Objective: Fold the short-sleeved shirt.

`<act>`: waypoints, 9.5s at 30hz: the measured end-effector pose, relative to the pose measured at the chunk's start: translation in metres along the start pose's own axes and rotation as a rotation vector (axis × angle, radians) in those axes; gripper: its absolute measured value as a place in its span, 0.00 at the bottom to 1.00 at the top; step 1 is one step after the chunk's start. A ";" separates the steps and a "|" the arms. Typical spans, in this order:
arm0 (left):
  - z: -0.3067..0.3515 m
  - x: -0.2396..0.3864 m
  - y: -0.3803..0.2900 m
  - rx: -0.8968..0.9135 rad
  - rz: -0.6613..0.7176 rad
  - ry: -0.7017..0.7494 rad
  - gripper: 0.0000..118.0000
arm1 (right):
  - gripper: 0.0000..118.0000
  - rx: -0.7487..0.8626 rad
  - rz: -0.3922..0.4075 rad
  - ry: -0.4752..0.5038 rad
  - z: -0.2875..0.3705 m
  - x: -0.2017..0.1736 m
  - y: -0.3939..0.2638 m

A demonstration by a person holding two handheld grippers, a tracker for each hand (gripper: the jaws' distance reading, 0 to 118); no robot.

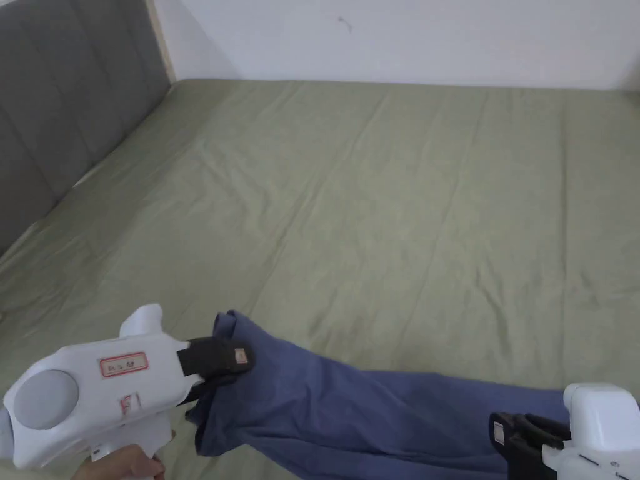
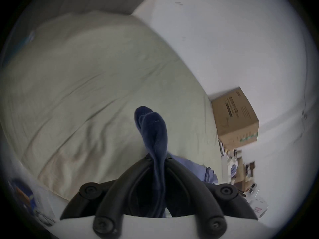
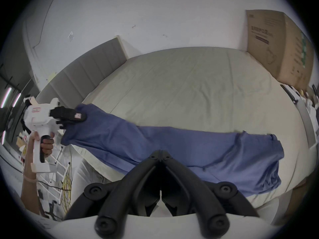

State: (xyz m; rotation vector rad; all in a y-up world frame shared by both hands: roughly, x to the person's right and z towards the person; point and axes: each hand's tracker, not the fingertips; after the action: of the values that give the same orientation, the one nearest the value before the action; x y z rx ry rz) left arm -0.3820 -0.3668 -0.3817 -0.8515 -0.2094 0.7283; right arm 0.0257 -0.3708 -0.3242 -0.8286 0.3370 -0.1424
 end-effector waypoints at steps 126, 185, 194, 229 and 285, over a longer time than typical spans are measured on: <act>-0.175 0.210 -0.101 -0.528 -0.286 0.025 0.08 | 0.00 0.084 -0.247 -0.066 0.070 0.116 -0.063; -0.150 0.028 -0.076 -0.480 0.047 -0.152 0.75 | 0.00 -0.193 0.112 -0.028 -0.086 0.063 -0.024; -0.221 0.023 -0.080 -0.576 0.142 -0.355 0.62 | 0.00 -0.198 0.076 -0.040 -0.084 0.060 -0.023; -0.033 -0.173 0.193 -0.259 -0.430 0.805 0.32 | 0.00 0.433 0.250 -0.130 -0.019 -0.130 0.064; 0.075 0.252 -0.038 0.658 -0.731 0.300 0.95 | 1.00 0.693 0.089 -0.376 0.128 -0.015 0.122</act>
State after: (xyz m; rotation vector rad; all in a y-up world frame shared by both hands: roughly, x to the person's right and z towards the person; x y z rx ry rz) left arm -0.2088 -0.1709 -0.3315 -0.2016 0.0040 -0.0415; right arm 0.0558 -0.1961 -0.3312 -0.1429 -0.0403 -0.0123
